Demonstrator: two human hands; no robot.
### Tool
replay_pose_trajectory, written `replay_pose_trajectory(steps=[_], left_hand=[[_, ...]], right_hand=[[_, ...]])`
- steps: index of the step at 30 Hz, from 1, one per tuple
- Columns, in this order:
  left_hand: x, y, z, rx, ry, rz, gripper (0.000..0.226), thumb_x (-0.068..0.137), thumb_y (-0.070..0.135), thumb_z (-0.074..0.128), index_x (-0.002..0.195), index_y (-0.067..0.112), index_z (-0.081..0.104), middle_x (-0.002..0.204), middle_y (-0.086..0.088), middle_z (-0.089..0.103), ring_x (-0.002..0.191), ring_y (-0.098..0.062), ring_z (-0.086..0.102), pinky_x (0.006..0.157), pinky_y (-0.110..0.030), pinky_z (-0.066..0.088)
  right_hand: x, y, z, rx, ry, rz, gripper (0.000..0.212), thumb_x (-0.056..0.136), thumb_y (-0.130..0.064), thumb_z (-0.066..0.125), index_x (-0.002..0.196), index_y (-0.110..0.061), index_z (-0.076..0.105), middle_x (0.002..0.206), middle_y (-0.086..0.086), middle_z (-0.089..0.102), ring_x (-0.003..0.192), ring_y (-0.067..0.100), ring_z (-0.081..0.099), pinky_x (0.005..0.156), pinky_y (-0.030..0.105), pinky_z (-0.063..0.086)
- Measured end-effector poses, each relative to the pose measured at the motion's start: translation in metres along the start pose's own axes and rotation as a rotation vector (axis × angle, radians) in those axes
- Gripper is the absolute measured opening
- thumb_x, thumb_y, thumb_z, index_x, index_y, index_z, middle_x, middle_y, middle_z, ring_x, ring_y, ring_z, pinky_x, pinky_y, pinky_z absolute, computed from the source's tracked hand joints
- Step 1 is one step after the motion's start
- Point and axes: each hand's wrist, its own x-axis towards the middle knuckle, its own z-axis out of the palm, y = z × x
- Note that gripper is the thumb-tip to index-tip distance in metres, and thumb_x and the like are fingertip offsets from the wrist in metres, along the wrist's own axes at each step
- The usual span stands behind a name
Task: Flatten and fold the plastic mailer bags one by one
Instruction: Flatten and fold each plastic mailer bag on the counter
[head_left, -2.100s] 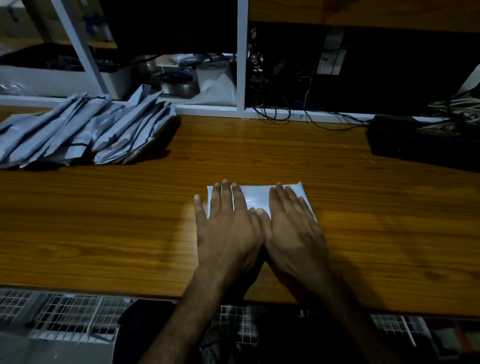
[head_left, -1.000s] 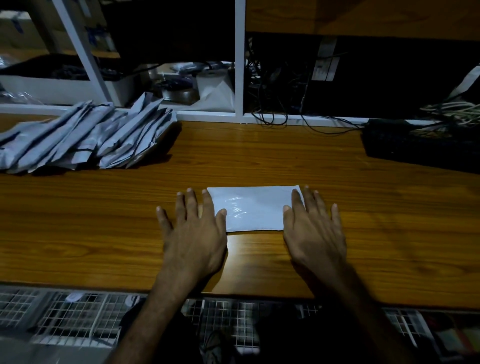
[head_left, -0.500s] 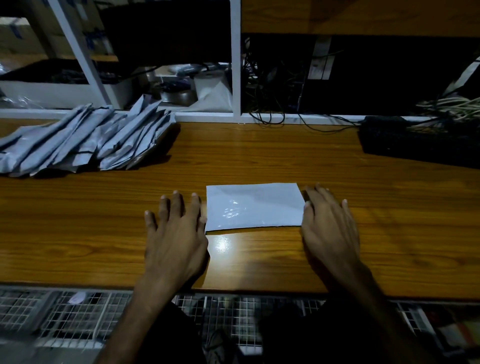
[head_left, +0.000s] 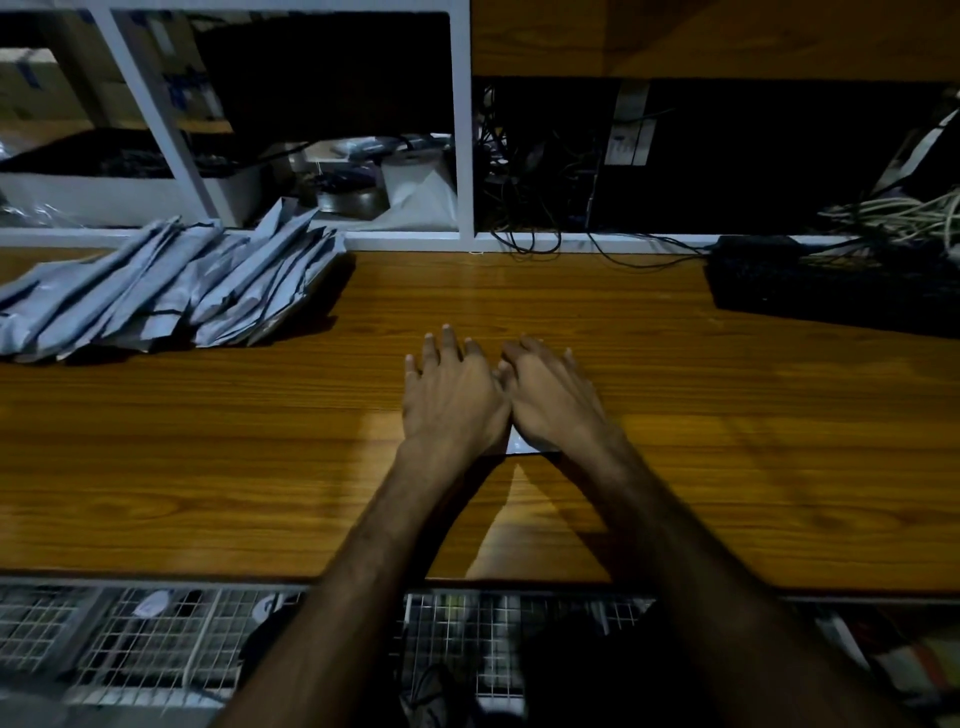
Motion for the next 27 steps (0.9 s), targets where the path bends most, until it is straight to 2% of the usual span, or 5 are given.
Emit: replay_pose_trajectory(steps=[6, 13, 21, 27], left_hand=[[-0.002, -0.004, 0.02, 0.019, 0.007, -0.044, 0.066, 0.109, 0.049, 0.019, 0.159, 0.008, 0.034, 0.17, -0.019, 0.02, 0.159, -0.036, 0.012, 0.125, -0.058, 0.011], [-0.007, -0.003, 0.024, 0.029, 0.01, -0.112, 0.074, 0.108, 0.054, 0.016, 0.164, 0.005, 0.016, 0.172, -0.02, 0.009, 0.159, -0.037, 0.004, 0.125, -0.06, 0.007], [-0.009, -0.005, 0.025, 0.039, 0.026, -0.114, 0.07, 0.11, 0.048, 0.018, 0.164, 0.005, 0.01, 0.172, -0.018, 0.006, 0.16, -0.037, 0.002, 0.125, -0.063, 0.007], [-0.007, -0.009, 0.023, 0.048, 0.003, -0.144, 0.072, 0.109, 0.051, 0.021, 0.164, 0.006, 0.009, 0.172, -0.018, 0.005, 0.159, -0.038, 0.001, 0.125, -0.064, 0.005]], right_hand=[[-0.001, 0.004, 0.012, -0.038, 0.017, 0.045, 0.047, 0.111, -0.039, 0.028, 0.149, -0.018, 0.046, 0.166, 0.011, 0.032, 0.156, 0.028, 0.022, 0.125, 0.053, 0.014], [-0.005, 0.002, 0.016, -0.146, 0.051, 0.061, 0.049, 0.11, -0.042, 0.028, 0.152, -0.019, 0.041, 0.167, 0.013, 0.027, 0.157, 0.031, 0.02, 0.125, 0.058, 0.013], [-0.007, 0.002, 0.015, -0.169, 0.079, 0.094, 0.05, 0.11, -0.043, 0.028, 0.154, -0.021, 0.041, 0.169, 0.013, 0.025, 0.157, 0.031, 0.018, 0.125, 0.059, 0.013], [-0.01, 0.005, 0.012, -0.169, 0.088, 0.127, 0.048, 0.11, -0.041, 0.031, 0.152, -0.021, 0.043, 0.168, 0.014, 0.026, 0.157, 0.032, 0.019, 0.126, 0.059, 0.014]])
